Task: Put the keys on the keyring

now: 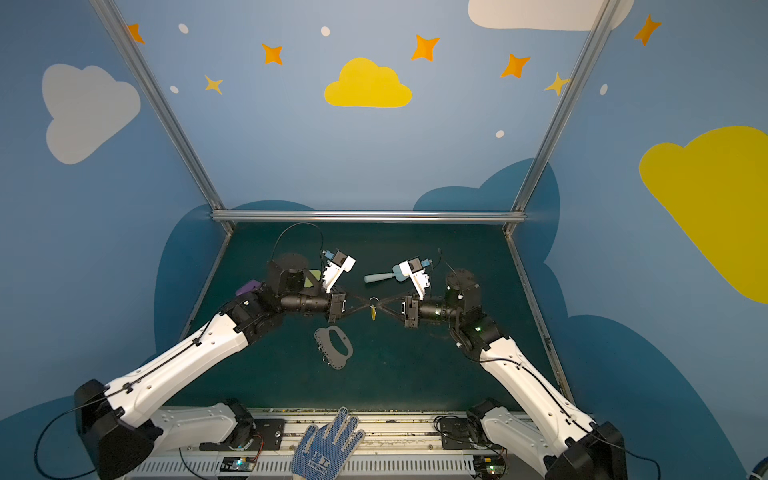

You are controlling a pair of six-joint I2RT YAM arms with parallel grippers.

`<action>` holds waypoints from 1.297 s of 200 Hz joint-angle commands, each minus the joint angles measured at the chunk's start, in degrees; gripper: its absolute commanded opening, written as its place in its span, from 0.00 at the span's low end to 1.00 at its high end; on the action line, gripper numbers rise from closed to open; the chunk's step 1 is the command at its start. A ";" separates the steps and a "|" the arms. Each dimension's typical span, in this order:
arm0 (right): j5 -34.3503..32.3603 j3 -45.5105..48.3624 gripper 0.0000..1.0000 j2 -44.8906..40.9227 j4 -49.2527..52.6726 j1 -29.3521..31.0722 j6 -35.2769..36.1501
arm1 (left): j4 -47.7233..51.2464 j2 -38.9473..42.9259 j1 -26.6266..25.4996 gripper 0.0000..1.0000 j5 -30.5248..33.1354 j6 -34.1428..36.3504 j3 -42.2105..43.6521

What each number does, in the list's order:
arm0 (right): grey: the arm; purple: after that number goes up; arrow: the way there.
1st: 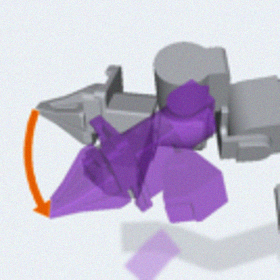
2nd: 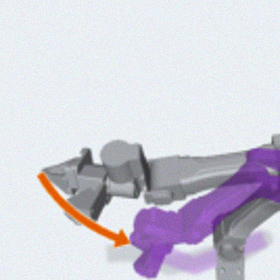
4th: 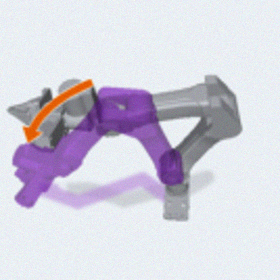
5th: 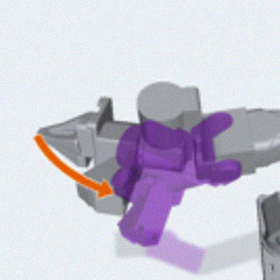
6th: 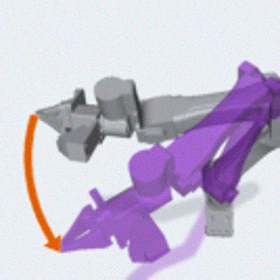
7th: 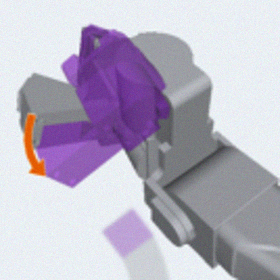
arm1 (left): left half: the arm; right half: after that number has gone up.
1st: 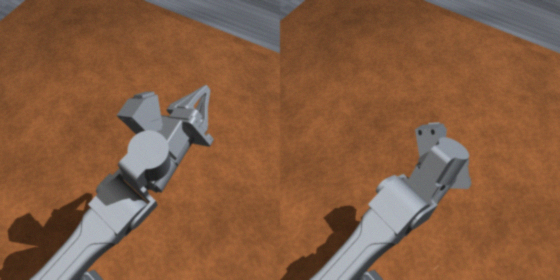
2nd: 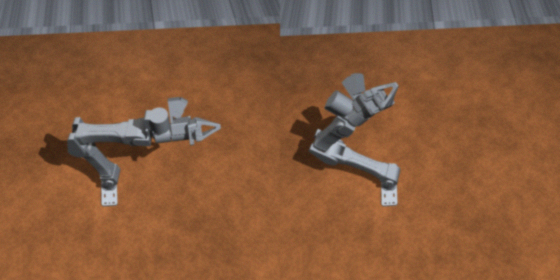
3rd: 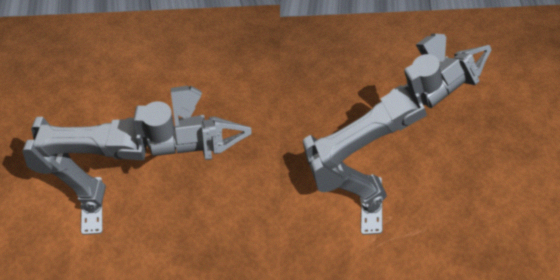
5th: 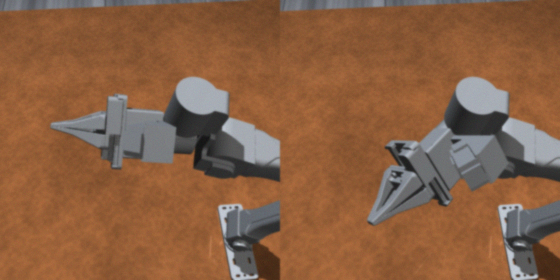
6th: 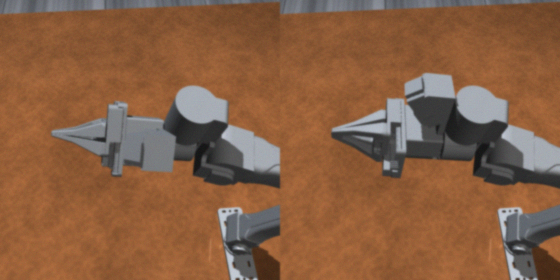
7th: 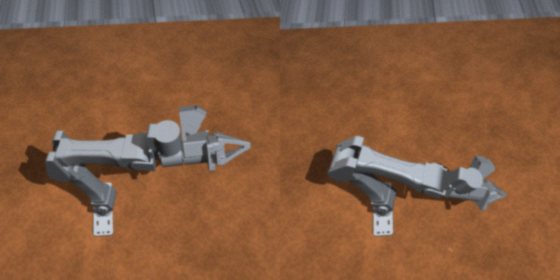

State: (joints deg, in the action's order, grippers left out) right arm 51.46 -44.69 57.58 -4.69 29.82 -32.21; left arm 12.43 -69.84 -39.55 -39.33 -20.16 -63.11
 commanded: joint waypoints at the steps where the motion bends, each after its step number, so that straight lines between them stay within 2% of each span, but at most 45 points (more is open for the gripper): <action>1: 0.94 -1.29 0.00 0.33 0.66 0.23 1.31 | -0.56 0.50 -0.22 0.04 0.13 0.72 -1.41; 11: 0.72 -1.12 0.00 0.17 0.12 0.23 1.34 | -0.50 0.57 -0.18 0.07 0.05 0.60 -1.49; 22: 0.00 -0.95 0.00 -0.08 -0.19 0.23 1.44 | -0.50 0.87 -0.17 0.20 0.80 0.11 -1.40; 44: -0.37 -0.09 0.00 -0.07 -2.75 -0.09 0.75 | -0.04 2.81 0.20 0.36 6.24 -2.60 -0.51; 70: 0.54 0.83 0.00 0.71 -6.60 -0.88 -1.05 | -3.63 6.57 2.84 0.43 8.83 -6.09 3.09; 95: 2.02 1.76 0.00 1.00 -10.89 -1.56 -3.35 | -5.82 8.07 5.71 0.44 7.15 -9.15 5.66; 126: 3.88 2.37 0.00 1.05 -13.92 -1.83 -4.30 | -5.96 7.66 6.23 0.44 7.28 -10.13 6.66; 150: 3.47 1.84 0.00 0.43 -10.72 -1.96 -1.72 | -5.84 6.94 6.50 0.45 9.21 -11.03 7.51; 166: 2.72 1.80 0.00 -0.34 -8.53 -1.96 0.22 | -5.04 6.16 6.68 0.50 11.22 -12.02 7.87; 201: -1.35 2.44 0.00 -2.07 -3.22 -1.99 6.05 | -2.92 4.33 7.07 0.55 15.79 -15.48 9.54; 227: -8.60 2.85 0.00 -3.06 3.52 -1.68 12.80 | 0.41 2.91 7.12 0.55 20.41 -18.20 10.91; 238: -9.98 3.26 0.00 -3.26 5.53 -1.33 17.38 | 2.01 2.29 7.20 0.55 21.44 -18.49 11.29; 259: -15.47 2.95 0.00 -2.86 10.16 -0.31 21.13 | 4.79 0.58 7.21 0.55 21.35 -18.40 11.68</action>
State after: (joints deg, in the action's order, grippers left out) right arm 43.64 -42.24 55.05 -2.13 28.58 -19.64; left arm 12.45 -67.85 -32.62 -20.53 -37.41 -52.03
